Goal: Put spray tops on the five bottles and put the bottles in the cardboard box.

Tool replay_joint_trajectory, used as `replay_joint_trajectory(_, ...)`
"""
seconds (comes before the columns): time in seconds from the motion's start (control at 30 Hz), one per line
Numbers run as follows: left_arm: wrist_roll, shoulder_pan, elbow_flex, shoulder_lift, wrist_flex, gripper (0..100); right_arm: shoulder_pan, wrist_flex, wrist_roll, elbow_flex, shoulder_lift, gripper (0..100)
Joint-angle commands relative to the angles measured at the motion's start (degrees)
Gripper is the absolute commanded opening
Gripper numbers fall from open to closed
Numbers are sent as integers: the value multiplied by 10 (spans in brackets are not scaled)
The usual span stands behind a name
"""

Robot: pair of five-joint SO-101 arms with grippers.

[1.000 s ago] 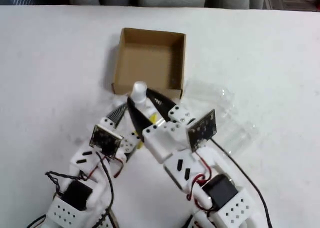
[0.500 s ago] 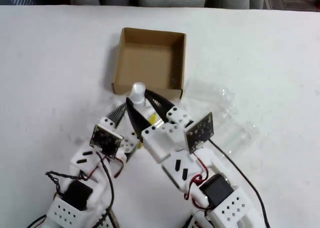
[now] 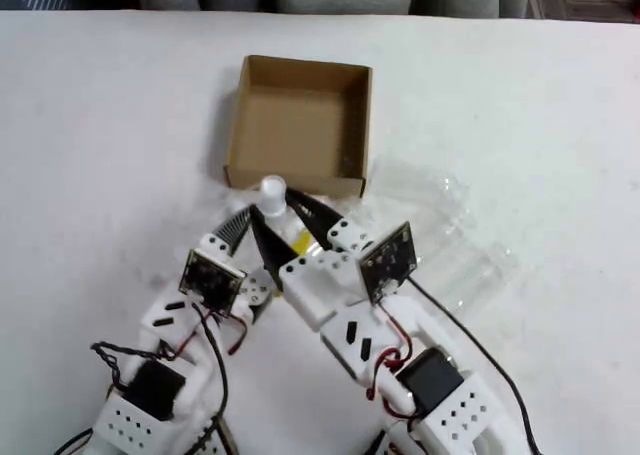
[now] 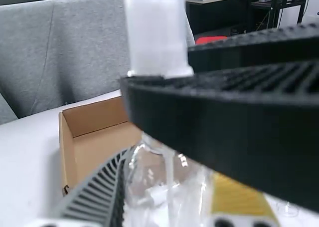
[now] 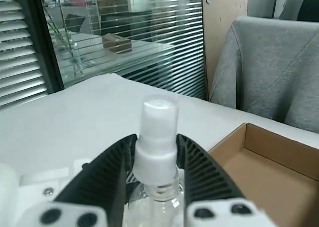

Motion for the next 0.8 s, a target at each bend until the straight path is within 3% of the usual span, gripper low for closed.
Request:
replay_joint_trajectory(0.0, 4, 7, -2, -7, -1, 24, -17, 22, -1, -16, 0, 143)
replay_joint_trajectory(0.17, 4, 7, -2, -7, -1, 24, -16, 66, -3, -47, -6, 214)
replay_joint_trajectory(0.77, 4, 7, -2, -7, -1, 24, -15, 347, -1, -232, -7, 210)
